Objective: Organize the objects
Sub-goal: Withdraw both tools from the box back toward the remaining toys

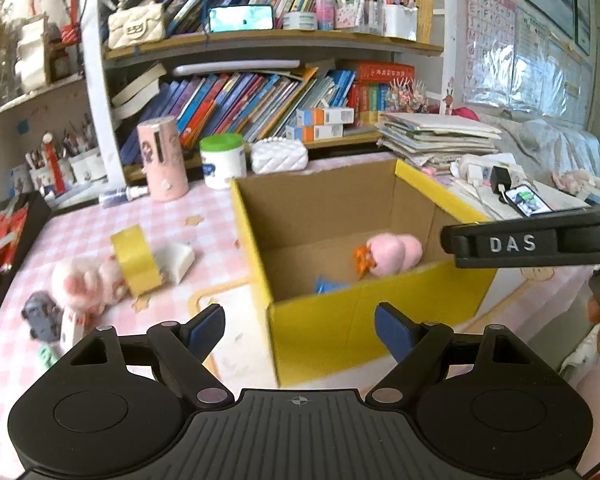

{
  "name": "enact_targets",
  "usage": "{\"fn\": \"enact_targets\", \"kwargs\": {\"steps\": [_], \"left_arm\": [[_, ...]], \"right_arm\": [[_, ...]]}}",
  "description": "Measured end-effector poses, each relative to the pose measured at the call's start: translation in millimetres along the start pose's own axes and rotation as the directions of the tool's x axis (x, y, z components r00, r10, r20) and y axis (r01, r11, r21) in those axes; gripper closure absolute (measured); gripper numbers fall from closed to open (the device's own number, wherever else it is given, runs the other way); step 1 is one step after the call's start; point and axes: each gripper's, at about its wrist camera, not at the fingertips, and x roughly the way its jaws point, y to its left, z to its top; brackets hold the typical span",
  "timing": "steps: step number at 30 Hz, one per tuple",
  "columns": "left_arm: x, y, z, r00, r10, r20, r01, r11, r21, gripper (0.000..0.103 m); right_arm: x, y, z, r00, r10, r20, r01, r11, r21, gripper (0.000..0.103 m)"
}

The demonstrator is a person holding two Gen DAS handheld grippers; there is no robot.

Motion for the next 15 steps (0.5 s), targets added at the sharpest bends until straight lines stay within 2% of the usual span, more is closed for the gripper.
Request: {"fn": "enact_targets", "kwargs": {"steps": [4,11,15], "left_arm": [[-10,15,-19,0.999,0.020,-0.041,-0.021,1.000,-0.019,0.018],[-25,39,-56,0.989,0.056,-0.136,-0.061,0.998,-0.030,0.018],[-36,50,-71,0.985,0.063,-0.162,-0.071,0.997,-0.042,0.018]], "right_arm": [[-14,14,-24,0.999,-0.012,-0.031,0.013,1.000,0.017,0.011],[-18,45,-60,0.987,0.014,-0.158,-0.011,1.000,0.018,0.011],[-24,65,-77,0.983,0.021,-0.184,-0.022,1.000,-0.002,0.011]]}}
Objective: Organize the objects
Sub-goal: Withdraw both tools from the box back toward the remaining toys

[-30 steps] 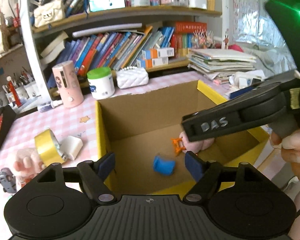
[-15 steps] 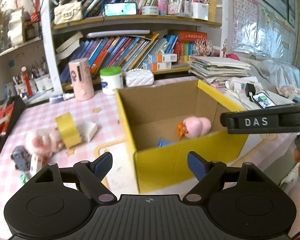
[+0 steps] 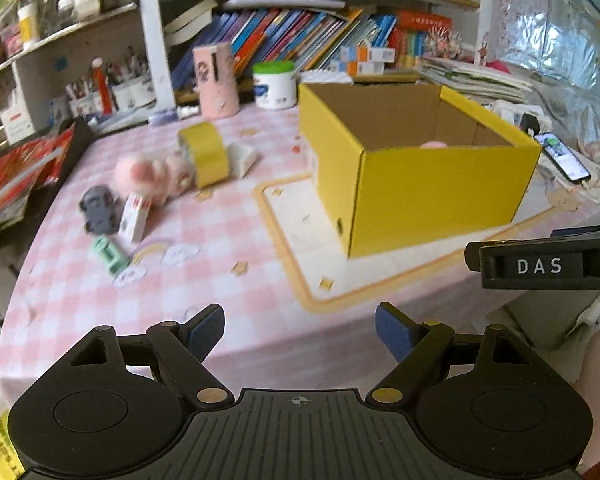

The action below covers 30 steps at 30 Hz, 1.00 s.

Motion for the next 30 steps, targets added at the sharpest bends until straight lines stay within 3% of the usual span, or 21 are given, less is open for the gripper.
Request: {"fn": "enact_targets", "kwargs": {"steps": [12,30], "left_arm": [[-22,36,-42,0.995,0.075,-0.064,-0.078,0.996,-0.035,0.013],[-56,90,-66,0.986,0.162,-0.050,-0.167,0.977,-0.132,0.013]], "right_arm": [[-9,49,-38,0.998,0.043,-0.049,-0.047,0.996,-0.078,0.010],[-25,111,-51,0.988,0.142,-0.057,-0.150,0.975,-0.166,0.004]]}}
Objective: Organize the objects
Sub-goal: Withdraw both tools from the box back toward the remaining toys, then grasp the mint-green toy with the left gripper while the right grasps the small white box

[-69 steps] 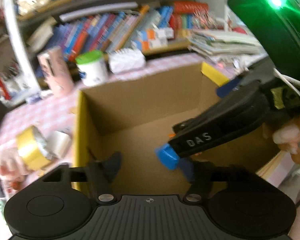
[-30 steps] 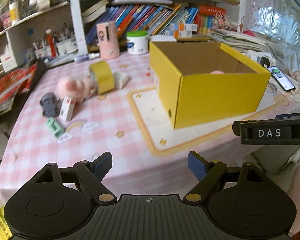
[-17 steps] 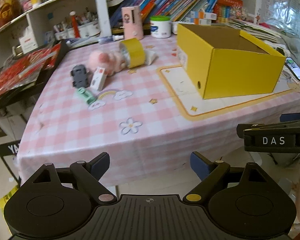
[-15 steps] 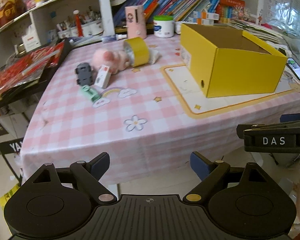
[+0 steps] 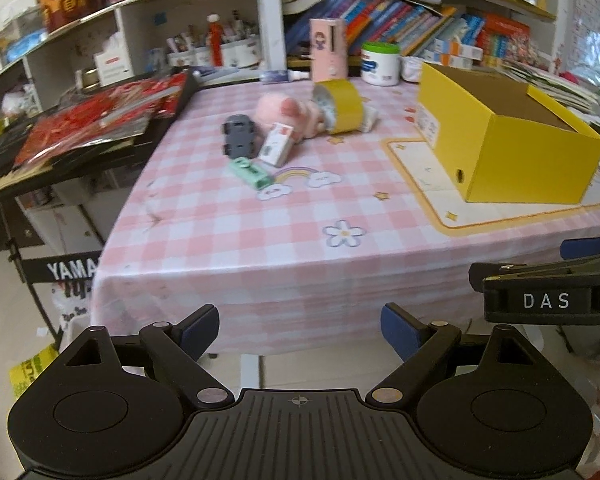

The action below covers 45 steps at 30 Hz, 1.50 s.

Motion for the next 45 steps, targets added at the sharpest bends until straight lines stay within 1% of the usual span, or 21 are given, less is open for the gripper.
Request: {"fn": "enact_targets", "kwargs": {"steps": [10,22,33,42,45], "left_arm": [[-7,29,-3,0.999,0.041,0.016,-0.040,0.997,-0.060,0.013],[10,42,7,0.998,0.062,0.006,-0.061,0.993,-0.096,0.013],[40,49,34,0.997,0.081,-0.010,-0.082,0.989,-0.122,0.013],[72,51,63,0.995,0.097,-0.015,-0.098,0.984,-0.150,0.013],[81,51,73,0.995,0.097,-0.013,-0.098,0.982,-0.160,0.015]], "right_arm": [[-1,36,8,0.999,0.046,0.014,-0.045,0.996,-0.071,0.003],[18,47,23,0.997,0.075,0.005,-0.074,0.993,-0.094,0.003],[54,48,59,0.995,0.100,-0.011,-0.101,0.989,-0.107,0.003],[86,47,97,0.991,0.130,0.012,-0.128,0.984,-0.127,0.004],[95,48,109,0.988,0.150,0.023,-0.145,0.980,-0.136,0.006]]}}
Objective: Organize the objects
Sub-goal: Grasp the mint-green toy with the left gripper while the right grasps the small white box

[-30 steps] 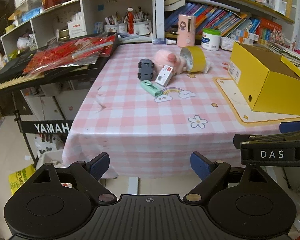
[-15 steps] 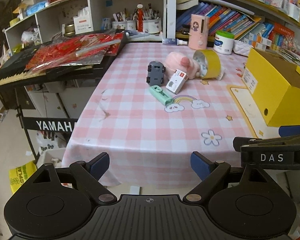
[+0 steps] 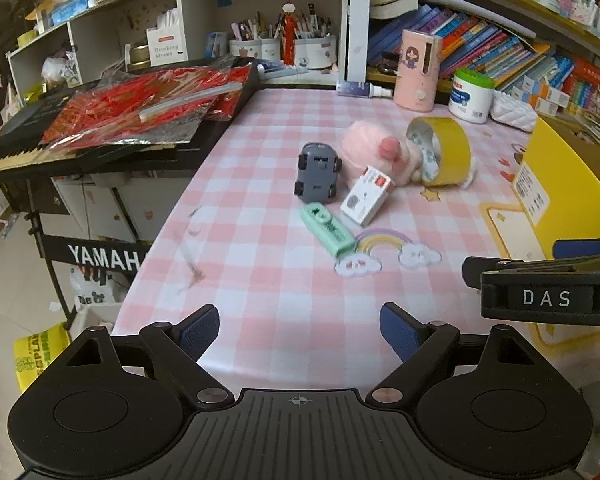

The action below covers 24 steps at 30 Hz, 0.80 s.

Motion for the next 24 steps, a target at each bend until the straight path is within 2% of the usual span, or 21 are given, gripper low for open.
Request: {"fn": "enact_targets", "kwargs": {"steps": [4,9,12,19,24], "left_arm": [[13,-7,11,1.000,-0.004,0.000,0.004,1.000,0.002,0.015],[33,-16,23,1.000,0.001,-0.012,-0.001,1.000,0.019,0.020],[43,-18,29,1.000,0.007,-0.023,-0.007,1.000,0.021,0.020],[60,-20,38,0.998,0.024,-0.051,-0.023,0.999,0.022,0.020],[67,-19,43,0.997,0.049,-0.065,-0.048,0.999,0.019,0.020]], "right_arm": [[12,-4,14,1.000,0.028,0.010,-0.028,1.000,-0.009,0.007],[29,-7,31,0.995,0.101,0.008,-0.101,0.995,-0.002,0.019],[41,-8,43,0.989,0.150,0.000,-0.150,0.989,0.007,0.028],[74,0,67,0.965,0.262,-0.023,-0.262,0.965,0.012,0.038],[107,8,81,0.956,0.286,-0.065,-0.285,0.958,0.023,0.043]]}}
